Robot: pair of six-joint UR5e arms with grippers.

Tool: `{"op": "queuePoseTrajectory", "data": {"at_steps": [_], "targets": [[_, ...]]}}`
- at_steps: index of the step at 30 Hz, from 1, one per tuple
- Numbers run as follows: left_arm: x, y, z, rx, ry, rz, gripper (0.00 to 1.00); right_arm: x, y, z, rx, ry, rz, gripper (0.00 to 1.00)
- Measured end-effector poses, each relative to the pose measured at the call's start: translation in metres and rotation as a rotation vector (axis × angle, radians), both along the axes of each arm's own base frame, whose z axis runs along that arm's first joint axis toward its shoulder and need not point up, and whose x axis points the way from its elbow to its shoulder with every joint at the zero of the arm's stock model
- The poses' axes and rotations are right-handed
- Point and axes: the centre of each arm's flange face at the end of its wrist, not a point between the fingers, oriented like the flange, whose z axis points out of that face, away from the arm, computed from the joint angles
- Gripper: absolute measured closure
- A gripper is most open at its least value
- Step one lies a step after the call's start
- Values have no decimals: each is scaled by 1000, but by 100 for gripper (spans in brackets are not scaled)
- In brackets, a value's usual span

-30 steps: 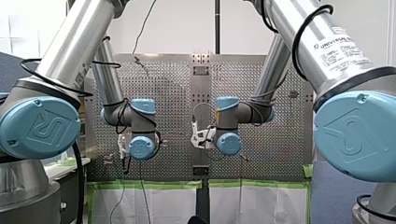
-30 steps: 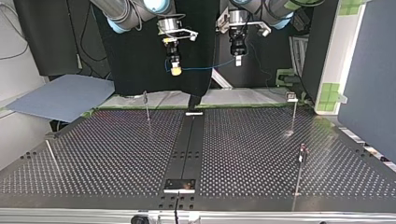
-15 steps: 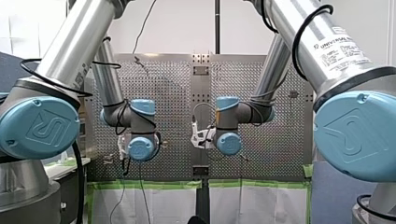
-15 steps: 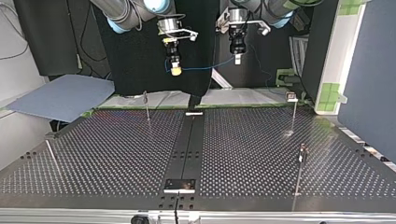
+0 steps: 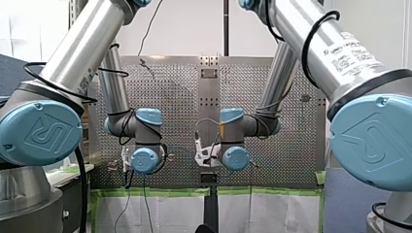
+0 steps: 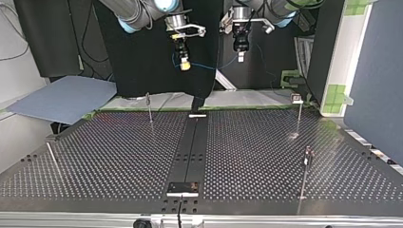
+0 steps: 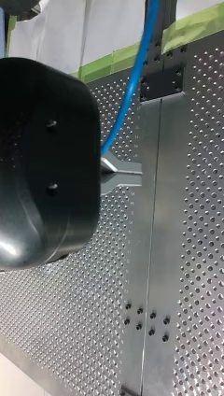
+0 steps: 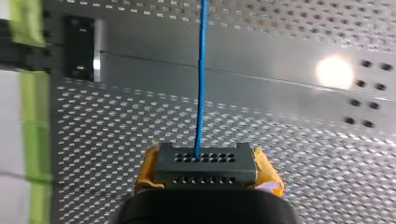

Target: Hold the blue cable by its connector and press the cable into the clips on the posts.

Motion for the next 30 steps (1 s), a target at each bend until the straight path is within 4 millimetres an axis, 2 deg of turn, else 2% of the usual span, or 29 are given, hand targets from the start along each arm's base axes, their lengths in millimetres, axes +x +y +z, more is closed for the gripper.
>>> {"op": "queuePoseTrajectory", "data": {"at_steps": [8, 17, 30], "targets": [[0, 0, 0, 0, 0, 0, 99, -5, 7, -36, 46, 55, 1, 100], [0, 0, 0, 0, 0, 0, 99, 24, 19, -16, 28, 54, 0, 100], [0, 0, 0, 0, 0, 0, 99, 24, 28, -17, 55, 95, -4, 100]]}}
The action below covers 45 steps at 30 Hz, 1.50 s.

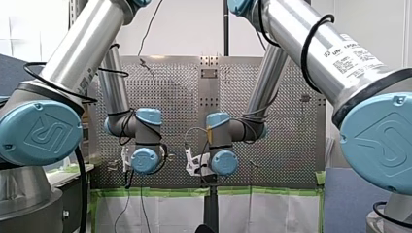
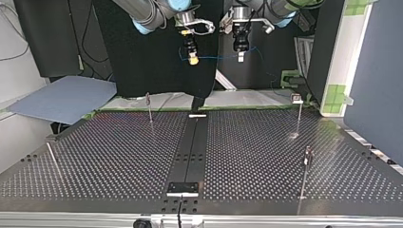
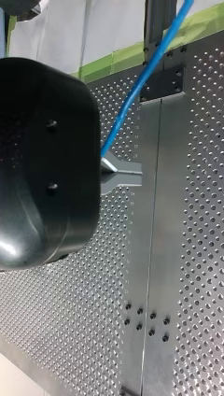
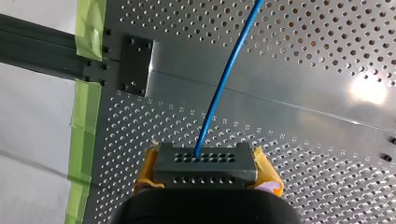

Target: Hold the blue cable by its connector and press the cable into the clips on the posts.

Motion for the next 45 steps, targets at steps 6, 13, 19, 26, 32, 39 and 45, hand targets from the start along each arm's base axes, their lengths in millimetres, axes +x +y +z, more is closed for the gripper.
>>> {"op": "queuePoseTrajectory", "data": {"at_steps": [6, 13, 19, 26, 32, 39, 45], "targets": [[8, -6, 10, 9, -16, -12, 99, -3, -1, 6, -9, 12, -14, 100], [28, -16, 37, -5, -59, 1, 99, -5, -2, 31, -19, -12, -63, 100], [35, -13, 57, -54, -73, 45, 99, 3, -18, 65, -21, -85, -70, 100], [37, -5, 77, -69, -77, 82, 99, 6, -29, 102, -1, -150, -39, 100], [38, -1, 93, -76, -80, 93, 99, 3, -30, 128, 11, -160, 1, 100], [37, 5, 112, -85, -84, 107, 99, 5, -30, 159, 19, -218, 45, 100], [42, 8, 133, -126, -101, 119, 99, 11, -37, 200, -5, -270, 82, 100]]}}
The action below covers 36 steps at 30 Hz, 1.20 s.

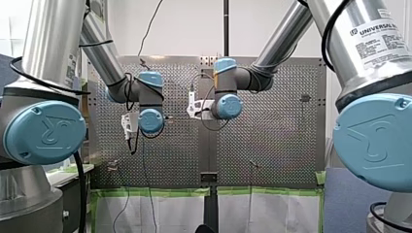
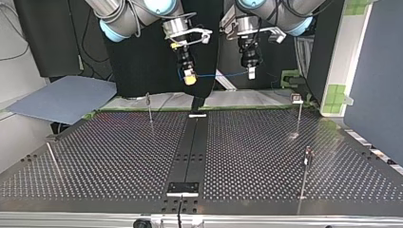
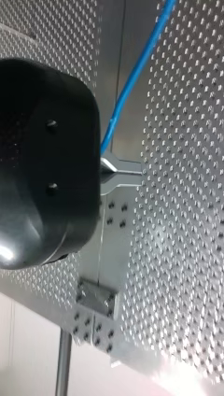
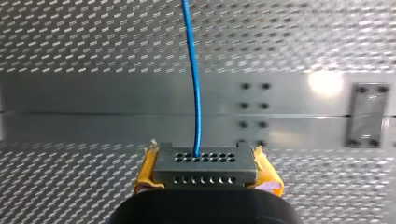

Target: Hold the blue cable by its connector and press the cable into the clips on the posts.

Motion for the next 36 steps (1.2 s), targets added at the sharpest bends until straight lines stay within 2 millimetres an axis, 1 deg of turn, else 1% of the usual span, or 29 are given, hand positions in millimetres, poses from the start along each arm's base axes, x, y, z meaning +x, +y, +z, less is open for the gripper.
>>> {"op": "queuePoseTrajectory", "data": {"at_steps": [7, 13, 17, 18, 21, 26, 31, 36], "targets": [[13, 0, 34, -59, -47, 14, 99, 4, -8, 49, -42, -53, 18, 100], [25, 3, 70, -105, -93, 36, 99, 2, -14, 91, -85, -105, 27, 100], [31, 6, 95, -130, -124, 50, 99, 0, -15, 122, -119, -147, 42, 100], [32, 7, 100, -135, -130, 53, 99, 0, -15, 127, -124, -152, 46, 100], [34, 11, 117, -154, -149, 62, 99, 3, -18, 130, -128, -155, 59, 100], [33, 22, 139, -184, -169, 93, 99, 9, -24, 124, -123, -149, 78, 100], [30, 33, 154, -202, -180, 119, 99, 14, -28, 132, -133, -158, 97, 100], [29, 45, 172, -214, -193, 142, 99, 19, -31, 144, -142, -177, 108, 100]]}}
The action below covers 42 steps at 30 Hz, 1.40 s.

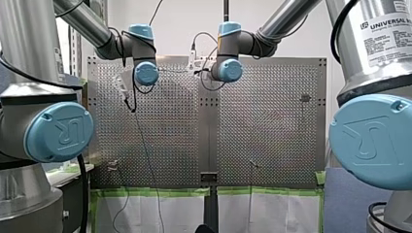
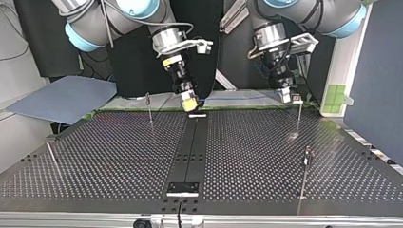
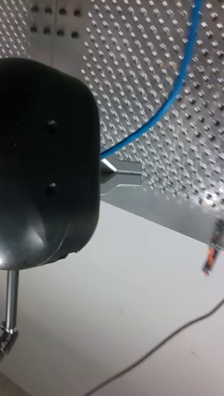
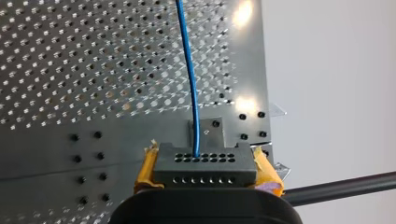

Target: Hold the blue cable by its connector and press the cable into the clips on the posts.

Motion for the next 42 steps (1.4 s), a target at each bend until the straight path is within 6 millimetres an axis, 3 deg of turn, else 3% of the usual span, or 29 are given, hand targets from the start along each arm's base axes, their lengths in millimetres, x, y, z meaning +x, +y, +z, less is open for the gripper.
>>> {"op": "queuePoseTrajectory", "data": {"at_steps": [11, 25, 42], "targets": [[16, 27, 11, 16, 39, 17, 99, 10, -6, 18, -12, -33, 29, 100], [49, 54, 43, 29, 27, 27, 99, 43, -21, -4, 20, -5, 64, 100], [70, 72, 81, 30, -44, 46, 99, 69, -12, 50, -27, -60, 109, 100]]}}
